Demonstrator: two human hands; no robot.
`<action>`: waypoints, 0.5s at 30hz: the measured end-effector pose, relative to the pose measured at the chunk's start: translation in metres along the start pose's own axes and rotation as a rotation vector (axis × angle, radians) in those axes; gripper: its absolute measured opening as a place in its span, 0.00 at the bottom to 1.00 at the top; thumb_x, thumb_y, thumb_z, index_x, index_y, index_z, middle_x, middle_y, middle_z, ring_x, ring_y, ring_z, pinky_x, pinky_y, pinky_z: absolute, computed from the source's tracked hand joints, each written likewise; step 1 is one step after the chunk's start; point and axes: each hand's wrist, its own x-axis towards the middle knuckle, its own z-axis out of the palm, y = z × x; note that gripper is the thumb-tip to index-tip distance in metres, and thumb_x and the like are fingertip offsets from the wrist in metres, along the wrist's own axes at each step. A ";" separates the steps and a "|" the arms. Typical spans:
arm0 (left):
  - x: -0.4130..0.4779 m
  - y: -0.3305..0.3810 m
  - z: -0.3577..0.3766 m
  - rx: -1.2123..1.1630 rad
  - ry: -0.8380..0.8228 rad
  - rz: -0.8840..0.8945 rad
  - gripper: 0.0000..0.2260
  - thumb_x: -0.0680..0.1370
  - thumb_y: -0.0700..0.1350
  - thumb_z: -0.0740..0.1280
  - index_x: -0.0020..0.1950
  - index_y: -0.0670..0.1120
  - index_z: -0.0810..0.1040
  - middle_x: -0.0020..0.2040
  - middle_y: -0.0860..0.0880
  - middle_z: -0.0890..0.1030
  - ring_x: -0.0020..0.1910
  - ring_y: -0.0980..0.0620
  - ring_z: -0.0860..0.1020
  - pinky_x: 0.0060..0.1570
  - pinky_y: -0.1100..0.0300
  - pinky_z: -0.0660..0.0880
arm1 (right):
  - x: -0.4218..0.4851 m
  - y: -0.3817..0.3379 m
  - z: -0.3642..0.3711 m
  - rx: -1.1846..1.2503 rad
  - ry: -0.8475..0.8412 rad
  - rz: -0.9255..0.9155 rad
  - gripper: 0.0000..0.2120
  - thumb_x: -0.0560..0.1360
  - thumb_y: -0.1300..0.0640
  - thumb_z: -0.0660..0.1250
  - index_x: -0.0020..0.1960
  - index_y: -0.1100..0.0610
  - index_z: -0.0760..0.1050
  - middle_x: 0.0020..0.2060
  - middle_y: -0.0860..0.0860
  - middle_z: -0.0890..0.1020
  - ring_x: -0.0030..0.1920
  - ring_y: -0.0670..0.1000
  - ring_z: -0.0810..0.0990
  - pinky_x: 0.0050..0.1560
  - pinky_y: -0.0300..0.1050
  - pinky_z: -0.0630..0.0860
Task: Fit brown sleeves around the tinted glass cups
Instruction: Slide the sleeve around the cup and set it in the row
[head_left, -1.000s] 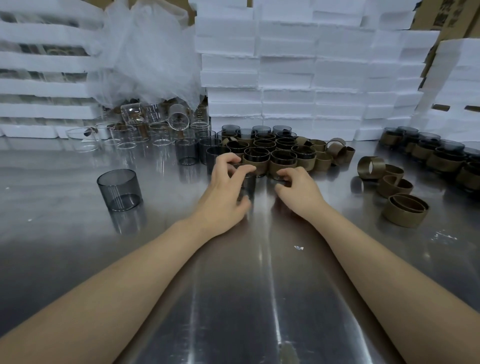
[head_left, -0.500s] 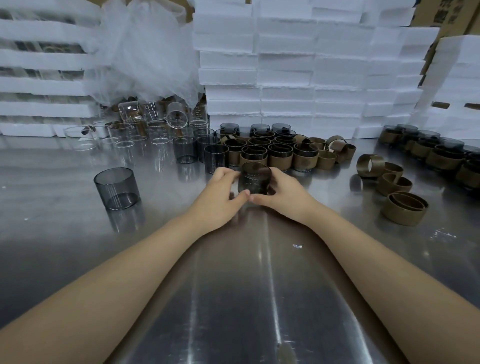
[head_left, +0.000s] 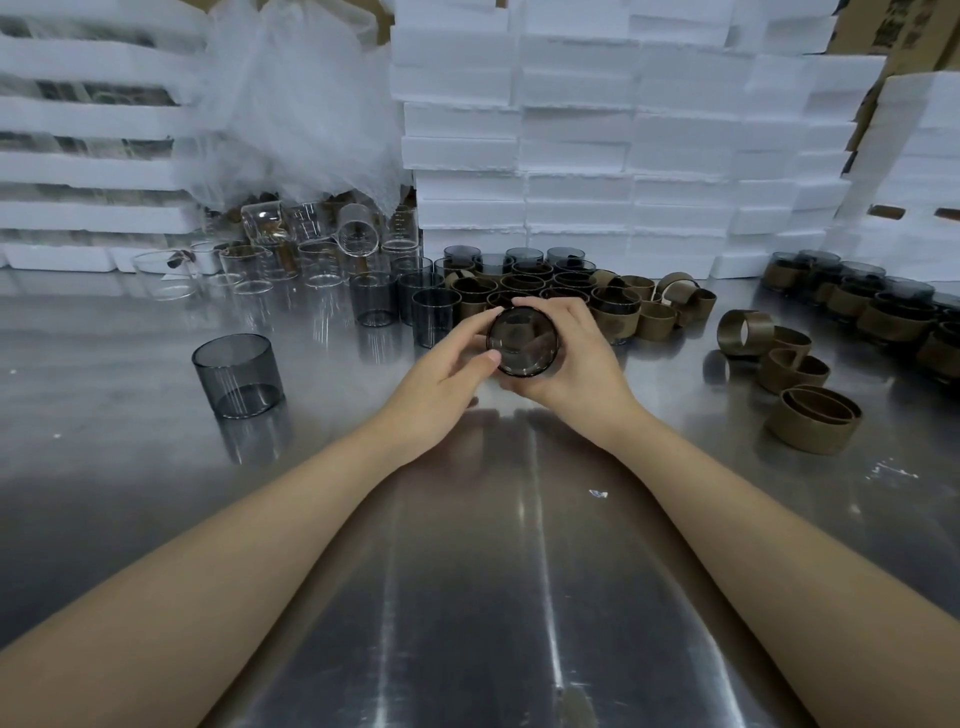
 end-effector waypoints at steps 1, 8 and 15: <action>0.000 0.000 0.000 -0.009 0.009 0.001 0.17 0.83 0.45 0.60 0.70 0.62 0.69 0.59 0.55 0.78 0.57 0.58 0.78 0.51 0.68 0.76 | 0.000 0.000 0.000 0.017 0.002 0.005 0.34 0.61 0.62 0.81 0.64 0.50 0.73 0.56 0.44 0.72 0.56 0.36 0.74 0.58 0.28 0.68; 0.002 0.001 0.000 -0.033 0.069 -0.033 0.12 0.83 0.47 0.60 0.54 0.66 0.74 0.45 0.54 0.78 0.43 0.60 0.78 0.48 0.65 0.77 | 0.000 0.000 -0.001 0.094 -0.074 0.024 0.37 0.59 0.65 0.81 0.59 0.41 0.71 0.56 0.40 0.75 0.57 0.36 0.74 0.59 0.31 0.69; 0.007 -0.001 -0.001 -0.083 0.092 -0.179 0.07 0.82 0.52 0.61 0.47 0.55 0.77 0.32 0.51 0.73 0.37 0.55 0.75 0.55 0.53 0.76 | -0.001 -0.008 -0.006 0.023 -0.145 -0.071 0.35 0.59 0.68 0.80 0.64 0.56 0.74 0.60 0.51 0.77 0.61 0.48 0.76 0.64 0.41 0.72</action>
